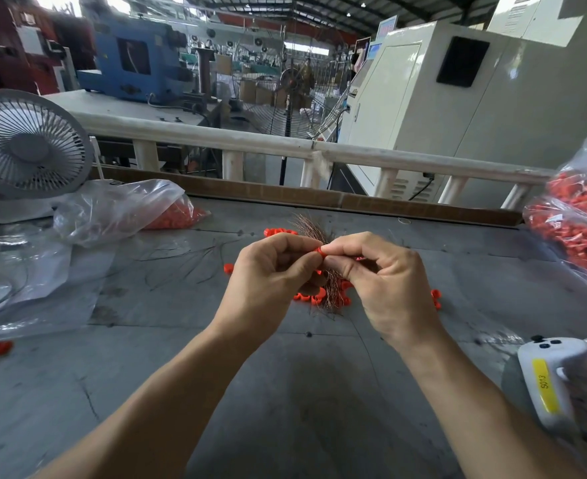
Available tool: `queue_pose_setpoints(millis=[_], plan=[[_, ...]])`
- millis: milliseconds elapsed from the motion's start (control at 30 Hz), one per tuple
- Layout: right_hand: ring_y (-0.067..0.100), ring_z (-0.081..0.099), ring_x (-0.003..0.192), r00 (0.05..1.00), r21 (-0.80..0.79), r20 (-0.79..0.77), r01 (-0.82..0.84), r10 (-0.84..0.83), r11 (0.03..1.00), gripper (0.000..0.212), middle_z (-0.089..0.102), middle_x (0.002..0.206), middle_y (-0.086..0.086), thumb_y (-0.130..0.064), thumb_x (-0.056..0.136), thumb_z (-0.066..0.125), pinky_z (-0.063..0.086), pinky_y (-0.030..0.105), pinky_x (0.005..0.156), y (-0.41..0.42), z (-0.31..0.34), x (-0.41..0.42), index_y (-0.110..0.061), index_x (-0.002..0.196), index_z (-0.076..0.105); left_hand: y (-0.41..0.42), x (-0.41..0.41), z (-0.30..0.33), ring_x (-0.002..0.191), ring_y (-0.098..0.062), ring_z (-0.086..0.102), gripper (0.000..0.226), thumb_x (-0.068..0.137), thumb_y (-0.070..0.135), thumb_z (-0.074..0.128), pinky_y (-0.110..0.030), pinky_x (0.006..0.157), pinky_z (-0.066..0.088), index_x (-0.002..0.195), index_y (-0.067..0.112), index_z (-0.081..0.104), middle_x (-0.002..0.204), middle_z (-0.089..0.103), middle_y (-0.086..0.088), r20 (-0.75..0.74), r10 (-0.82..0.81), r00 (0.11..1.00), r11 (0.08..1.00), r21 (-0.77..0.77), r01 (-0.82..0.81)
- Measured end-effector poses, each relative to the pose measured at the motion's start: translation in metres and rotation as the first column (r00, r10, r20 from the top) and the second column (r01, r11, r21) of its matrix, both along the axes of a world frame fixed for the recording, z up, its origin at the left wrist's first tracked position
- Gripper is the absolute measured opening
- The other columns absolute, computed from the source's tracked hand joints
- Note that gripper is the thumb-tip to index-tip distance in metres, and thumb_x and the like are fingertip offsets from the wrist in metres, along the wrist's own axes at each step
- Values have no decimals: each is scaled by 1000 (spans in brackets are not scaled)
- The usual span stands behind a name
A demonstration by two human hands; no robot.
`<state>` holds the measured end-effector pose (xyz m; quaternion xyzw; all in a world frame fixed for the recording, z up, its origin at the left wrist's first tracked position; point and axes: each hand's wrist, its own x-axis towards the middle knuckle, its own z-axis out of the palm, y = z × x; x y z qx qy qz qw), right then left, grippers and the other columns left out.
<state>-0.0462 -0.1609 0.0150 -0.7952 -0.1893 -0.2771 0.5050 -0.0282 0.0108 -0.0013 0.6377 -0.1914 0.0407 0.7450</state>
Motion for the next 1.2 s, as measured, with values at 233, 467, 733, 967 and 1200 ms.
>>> queue_pose_setpoints(millis=[233,467,733,967,1200], plan=[[8,74,87,995,77,-98,2,5,997,14,78,89,-12,-17,87,81,54,18,76,3,-4,2,-29,94,82,2,0,-2,81,-29,76,13,96,9,68,-36,75,63,107,9,74,88,78,-12,-30,-8,1000,1000,3,8],[6,74,90,998,3,-19,67,-67,998,12,77,91,-14,-13,87,81,55,17,79,7,-5,2,-23,94,83,0,-3,0,81,-24,75,12,99,9,65,-27,70,60,105,5,74,90,78,-15,-118,-47,992,998,-55,41],[6,73,92,997,5,1,81,-81,997,12,77,92,-15,-13,87,81,55,16,80,8,-3,0,-21,95,83,1,-3,2,81,-26,76,12,97,9,67,-34,76,63,105,6,75,88,78,-16,-118,-32,993,997,-78,23],[7,73,91,993,-77,65,100,-95,992,13,77,92,-11,-8,86,81,54,17,81,7,-1,-1,-17,95,83,1,-4,4,83,-29,75,14,96,9,67,-38,80,64,106,4,75,91,77,-21,-173,-62,983,993,-106,44],[4,65,88,988,-319,105,142,-114,937,16,69,96,-12,-12,87,81,51,20,79,4,4,-3,-18,101,77,1,-4,5,78,-26,73,14,97,9,66,-31,71,62,106,1,74,88,77,-18,-192,-47,980,996,-89,31]])
